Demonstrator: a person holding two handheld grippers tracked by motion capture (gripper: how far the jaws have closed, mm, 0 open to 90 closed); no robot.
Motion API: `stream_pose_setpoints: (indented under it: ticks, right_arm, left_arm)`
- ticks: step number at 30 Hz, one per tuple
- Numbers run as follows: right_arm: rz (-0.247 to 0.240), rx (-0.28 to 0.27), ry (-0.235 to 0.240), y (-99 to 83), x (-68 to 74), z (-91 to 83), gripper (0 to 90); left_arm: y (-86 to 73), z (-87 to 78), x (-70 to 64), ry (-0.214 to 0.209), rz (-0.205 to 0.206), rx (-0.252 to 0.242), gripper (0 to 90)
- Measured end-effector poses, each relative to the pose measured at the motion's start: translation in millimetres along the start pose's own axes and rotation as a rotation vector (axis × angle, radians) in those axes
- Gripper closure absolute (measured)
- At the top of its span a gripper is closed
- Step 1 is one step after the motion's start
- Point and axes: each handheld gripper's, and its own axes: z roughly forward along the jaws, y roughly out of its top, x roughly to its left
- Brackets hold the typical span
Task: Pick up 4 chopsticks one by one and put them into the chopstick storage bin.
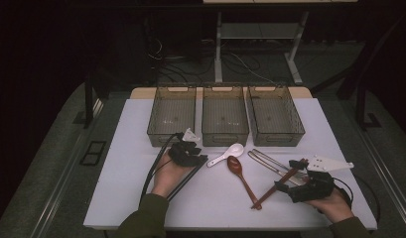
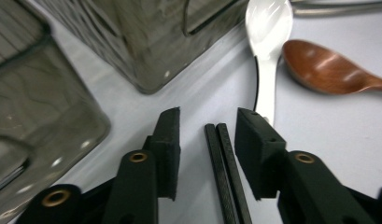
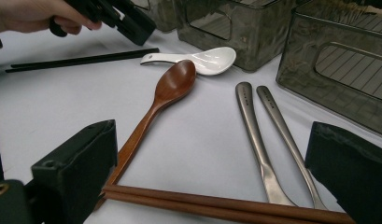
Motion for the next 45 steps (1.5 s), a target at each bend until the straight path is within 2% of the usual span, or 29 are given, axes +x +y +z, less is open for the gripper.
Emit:
stream_pose_setpoints:
  ticks: [2,8,12,15,22,27,32,34,35,36,40,45]
  right_arm:
    - [0.001,-0.005,-0.004,-0.4,0.0,-1.5,2.8]
    - [0.001,0.001,0.0,-3.5,-0.5,-1.0,2.8]
    - [-0.001,0.031,0.008,-9.3,-2.6,1.0,2.8]
    - [-0.008,0.039,0.01,-8.6,-4.0,4.0,2.8]
    - [-0.012,0.069,0.006,-5.2,-0.8,12.0,2.8]
    - [-0.02,0.071,0.007,-6.0,1.7,12.1,2.8]
    - [-0.023,0.069,0.007,-6.2,2.0,12.0,2.8]
    - [-0.019,0.068,0.004,-6.2,2.1,11.5,2.8]
    - [-0.016,0.065,0.002,-6.2,1.8,11.0,2.8]
    - [-0.016,0.065,0.002,-6.2,1.8,11.0,2.8]
    - [-0.015,0.06,0.002,-6.1,1.6,10.2,2.8]
    - [-0.016,0.061,0.004,-6.3,1.6,10.5,2.8]
  left_arm:
    - [-1.3,-6.3,1.3,-0.016,-0.007,-0.009,53.0]
    - [-11.2,-27.8,1.1,-0.054,-0.013,-0.078,46.7]
    - [-18.2,-40.7,0.5,-0.056,-0.002,-0.098,41.4]
    - [-23.1,-47.6,-1.0,-0.06,-0.018,-0.125,39.4]
    - [-34.9,-59.2,-4.6,-0.044,-0.002,-0.126,28.1]
    - [-48.2,-66.3,-6.2,-0.039,0.003,-0.114,27.5]
    - [-60.1,-71.7,-6.6,-0.041,-0.01,-0.109,34.5]
    - [-63.5,-72.3,-6.7,-0.042,-0.016,-0.109,39.9]
    - [-64.9,-71.7,-6.9,-0.04,-0.012,-0.107,47.2]
    - [-65.6,-71.4,-7.0,-0.041,-0.011,-0.102,47.2]
    - [-67.6,-67.5,-7.3,-0.057,-0.018,-0.084,59.9]
    - [-68.7,-63.2,-7.8,-0.056,-0.022,-0.064,67.8]
